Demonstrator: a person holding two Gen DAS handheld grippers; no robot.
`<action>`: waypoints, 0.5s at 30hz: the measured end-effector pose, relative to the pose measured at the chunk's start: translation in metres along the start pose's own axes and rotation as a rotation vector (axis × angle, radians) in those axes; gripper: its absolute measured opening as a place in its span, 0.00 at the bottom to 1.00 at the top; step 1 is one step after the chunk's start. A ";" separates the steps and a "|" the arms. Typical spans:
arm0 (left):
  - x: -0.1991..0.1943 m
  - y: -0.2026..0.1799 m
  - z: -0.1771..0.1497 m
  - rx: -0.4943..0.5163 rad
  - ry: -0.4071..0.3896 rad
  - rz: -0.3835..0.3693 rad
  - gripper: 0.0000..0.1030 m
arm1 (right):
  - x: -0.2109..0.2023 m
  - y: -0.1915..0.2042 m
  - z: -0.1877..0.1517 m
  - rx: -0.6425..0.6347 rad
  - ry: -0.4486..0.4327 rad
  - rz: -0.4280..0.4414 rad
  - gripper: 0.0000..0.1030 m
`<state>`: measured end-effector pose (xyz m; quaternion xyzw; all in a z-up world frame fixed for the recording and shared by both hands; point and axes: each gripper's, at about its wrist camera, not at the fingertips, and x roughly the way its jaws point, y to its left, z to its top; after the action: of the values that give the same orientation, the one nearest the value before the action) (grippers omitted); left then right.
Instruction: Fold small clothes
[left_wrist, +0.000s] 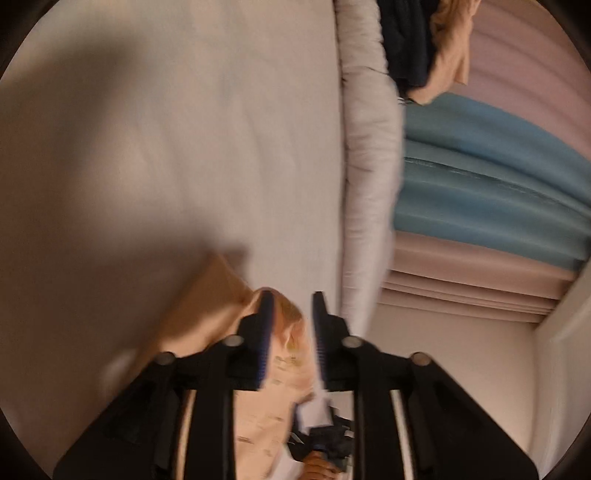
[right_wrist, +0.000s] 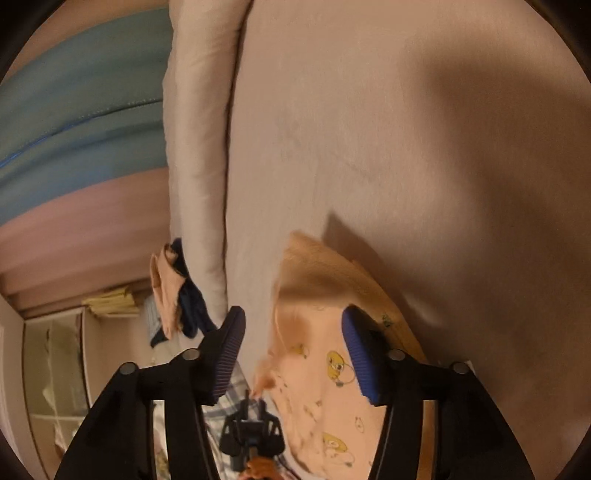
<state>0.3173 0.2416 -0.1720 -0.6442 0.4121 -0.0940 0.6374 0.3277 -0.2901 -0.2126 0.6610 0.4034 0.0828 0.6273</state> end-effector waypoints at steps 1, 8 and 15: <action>-0.004 0.001 0.003 -0.003 -0.011 -0.004 0.30 | -0.005 0.000 0.001 0.000 -0.011 0.019 0.55; -0.037 -0.014 -0.013 0.306 0.038 0.126 0.30 | -0.043 0.031 -0.026 -0.345 -0.068 -0.136 0.55; -0.056 -0.005 -0.053 0.514 0.167 0.133 0.30 | -0.059 0.021 -0.078 -0.664 -0.003 -0.249 0.55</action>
<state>0.2496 0.2382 -0.1357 -0.4227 0.4672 -0.2060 0.7488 0.2501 -0.2658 -0.1549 0.3668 0.4310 0.1312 0.8139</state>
